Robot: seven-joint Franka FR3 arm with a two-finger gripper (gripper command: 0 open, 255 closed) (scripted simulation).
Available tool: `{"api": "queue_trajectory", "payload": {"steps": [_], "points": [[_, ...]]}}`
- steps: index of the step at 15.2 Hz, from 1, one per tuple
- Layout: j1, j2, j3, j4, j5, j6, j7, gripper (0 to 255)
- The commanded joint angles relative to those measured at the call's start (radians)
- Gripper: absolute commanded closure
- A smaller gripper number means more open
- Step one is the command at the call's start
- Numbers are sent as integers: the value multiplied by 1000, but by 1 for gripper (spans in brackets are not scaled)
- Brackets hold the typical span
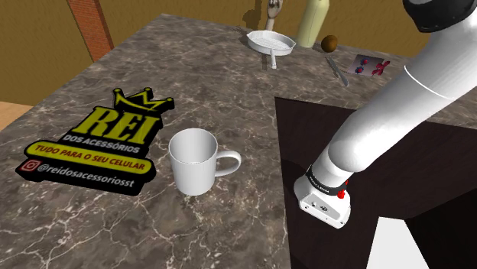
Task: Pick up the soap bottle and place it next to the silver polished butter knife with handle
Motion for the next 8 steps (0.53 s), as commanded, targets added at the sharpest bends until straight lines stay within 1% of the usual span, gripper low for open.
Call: {"api": "queue_trajectory", "payload": {"steps": [1, 8], "points": [[2, -25, 10, -55, -13, 35, 11, 255], [0, -93, 32, -220, -47, 141, 37, 255]]}}
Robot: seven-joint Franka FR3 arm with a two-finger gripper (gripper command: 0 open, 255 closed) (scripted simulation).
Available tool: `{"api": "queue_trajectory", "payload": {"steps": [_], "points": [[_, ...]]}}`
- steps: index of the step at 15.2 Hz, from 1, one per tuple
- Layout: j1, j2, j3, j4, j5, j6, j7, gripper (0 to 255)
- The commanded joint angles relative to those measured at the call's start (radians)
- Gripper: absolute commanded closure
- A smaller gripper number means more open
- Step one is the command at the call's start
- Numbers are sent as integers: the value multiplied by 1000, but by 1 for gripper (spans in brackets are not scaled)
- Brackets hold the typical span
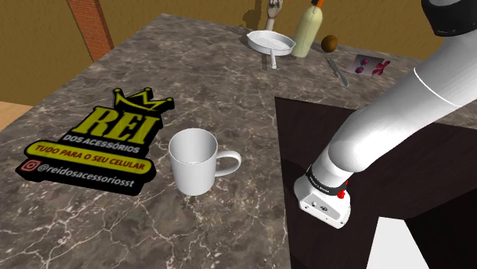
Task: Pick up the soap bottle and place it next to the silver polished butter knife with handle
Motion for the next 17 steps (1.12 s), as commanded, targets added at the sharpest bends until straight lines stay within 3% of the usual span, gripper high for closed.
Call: {"api": "queue_trajectory", "payload": {"steps": [1, 9, 10, 15, 17], "points": [[-2, -24, 6, -62, -11, 42, 7, 255], [-2, -24, 6, -62, -11, 42, 7, 255], [-2, -24, 6, -62, -11, 42, 7, 0], [-2, -24, 6, -62, -11, 41, 7, 0], [0, 13, -6, 44, 6, -31, -8, 0]]}}
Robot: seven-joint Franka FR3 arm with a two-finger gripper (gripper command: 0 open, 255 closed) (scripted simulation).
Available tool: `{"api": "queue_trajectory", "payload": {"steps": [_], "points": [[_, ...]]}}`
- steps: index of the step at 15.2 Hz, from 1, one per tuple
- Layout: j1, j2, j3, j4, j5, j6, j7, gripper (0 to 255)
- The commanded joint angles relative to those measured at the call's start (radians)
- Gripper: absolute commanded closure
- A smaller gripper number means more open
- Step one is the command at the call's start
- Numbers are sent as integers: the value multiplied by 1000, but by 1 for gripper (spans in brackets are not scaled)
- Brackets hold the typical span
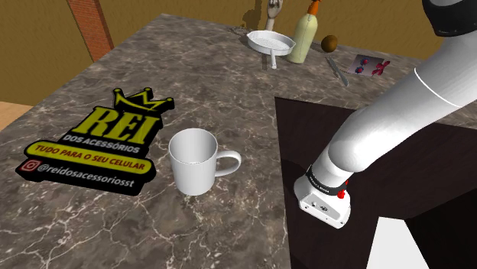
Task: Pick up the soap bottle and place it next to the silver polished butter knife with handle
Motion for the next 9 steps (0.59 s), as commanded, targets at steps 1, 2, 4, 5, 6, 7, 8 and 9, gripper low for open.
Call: {"api": "queue_trajectory", "payload": {"steps": [1, 2, 4, 5, 6, 7, 8, 9], "points": [[1, 40, -14, 106, 19, -72, -19, 0], [1, 60, -22, 154, 29, -103, -27, 0], [1, 60, -22, 154, 29, -103, -27, 0], [1, 60, -22, 154, 29, -103, -27, 0], [1, 60, -22, 154, 29, -103, -27, 0], [1, 60, -22, 154, 29, -103, -27, 0], [1, 60, -22, 154, 29, -103, -27, 0], [1, 60, -22, 154, 29, -103, -27, 0]]}}
